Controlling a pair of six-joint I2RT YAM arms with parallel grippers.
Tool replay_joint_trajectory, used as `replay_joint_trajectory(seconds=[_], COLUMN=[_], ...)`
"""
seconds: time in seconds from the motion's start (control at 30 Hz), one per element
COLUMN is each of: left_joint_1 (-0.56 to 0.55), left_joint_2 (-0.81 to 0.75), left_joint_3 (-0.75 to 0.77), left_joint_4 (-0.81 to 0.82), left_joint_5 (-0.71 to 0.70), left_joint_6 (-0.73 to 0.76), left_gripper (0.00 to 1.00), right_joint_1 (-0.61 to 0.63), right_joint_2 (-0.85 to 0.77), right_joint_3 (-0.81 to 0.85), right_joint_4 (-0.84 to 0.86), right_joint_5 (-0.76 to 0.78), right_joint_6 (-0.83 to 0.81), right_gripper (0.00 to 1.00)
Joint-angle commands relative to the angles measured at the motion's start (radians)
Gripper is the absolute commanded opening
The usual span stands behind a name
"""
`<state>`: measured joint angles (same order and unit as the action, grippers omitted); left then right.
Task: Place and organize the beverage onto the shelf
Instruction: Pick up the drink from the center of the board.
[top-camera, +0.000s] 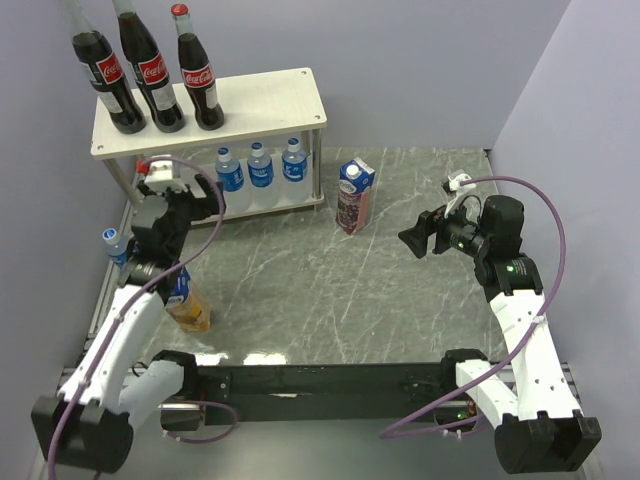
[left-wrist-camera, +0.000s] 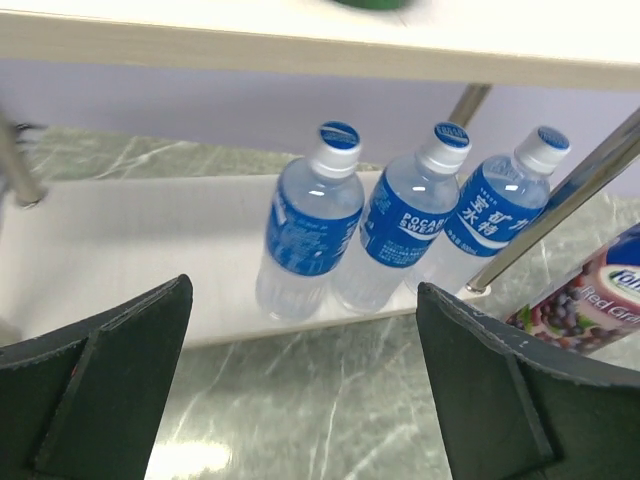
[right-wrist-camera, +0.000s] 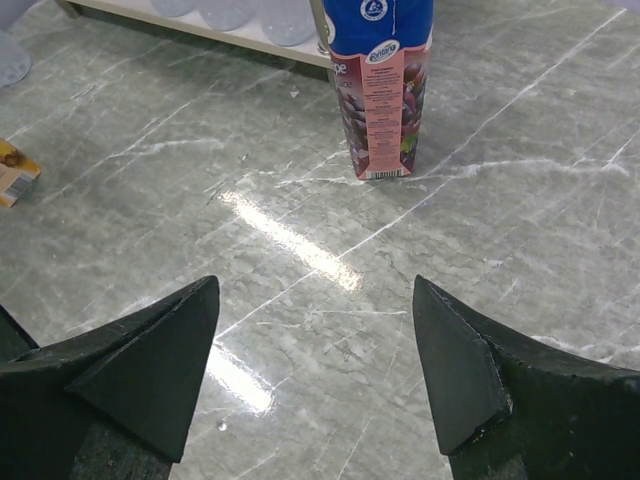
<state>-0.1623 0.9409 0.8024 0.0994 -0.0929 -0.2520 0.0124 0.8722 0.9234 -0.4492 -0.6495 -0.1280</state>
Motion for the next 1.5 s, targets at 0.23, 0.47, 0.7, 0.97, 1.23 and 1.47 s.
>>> replay_joint_trajectory(seconds=[0.23,0.47,0.7,0.97,1.23,1.47], left_joint_1=[0.017,0.145,0.342,0.432,0.51,0.515], left_joint_2=[-0.323,-0.301,-0.252,-0.104,0.044,0.15], left_joint_3=[0.014,0.003,0.007,0.011,0.021,0.066], left_joint_4=[-0.361,-0.475,-0.484,-0.466,-0.382,-0.349], left_joint_5=[-0.341,-0.404,-0.378,-0.489,-0.429,-0.43], left_joint_6=[-0.139,-0.271,-0.325,-0.362,-0.316,-0.28], left_gripper=[1.0,1.0,0.99,0.95,0.85,0.7], right_joint_1=[-0.008,-0.009,-0.008,-0.009,-0.008,-0.008], right_joint_2=[-0.038,-0.032,-0.032,-0.032,-0.035,-0.036], right_joint_3=[0.0,0.003,0.003,0.005,0.005,0.006], right_joint_4=[0.03,0.027,0.024,0.026,0.023,0.021], right_joint_5=[-0.05,-0.07,-0.076,-0.081,-0.082,-0.084], right_joint_6=[0.002,0.007,0.008,0.01,0.008,0.008], right_gripper=[0.84,0.84,0.84,0.84,0.84,0.84])
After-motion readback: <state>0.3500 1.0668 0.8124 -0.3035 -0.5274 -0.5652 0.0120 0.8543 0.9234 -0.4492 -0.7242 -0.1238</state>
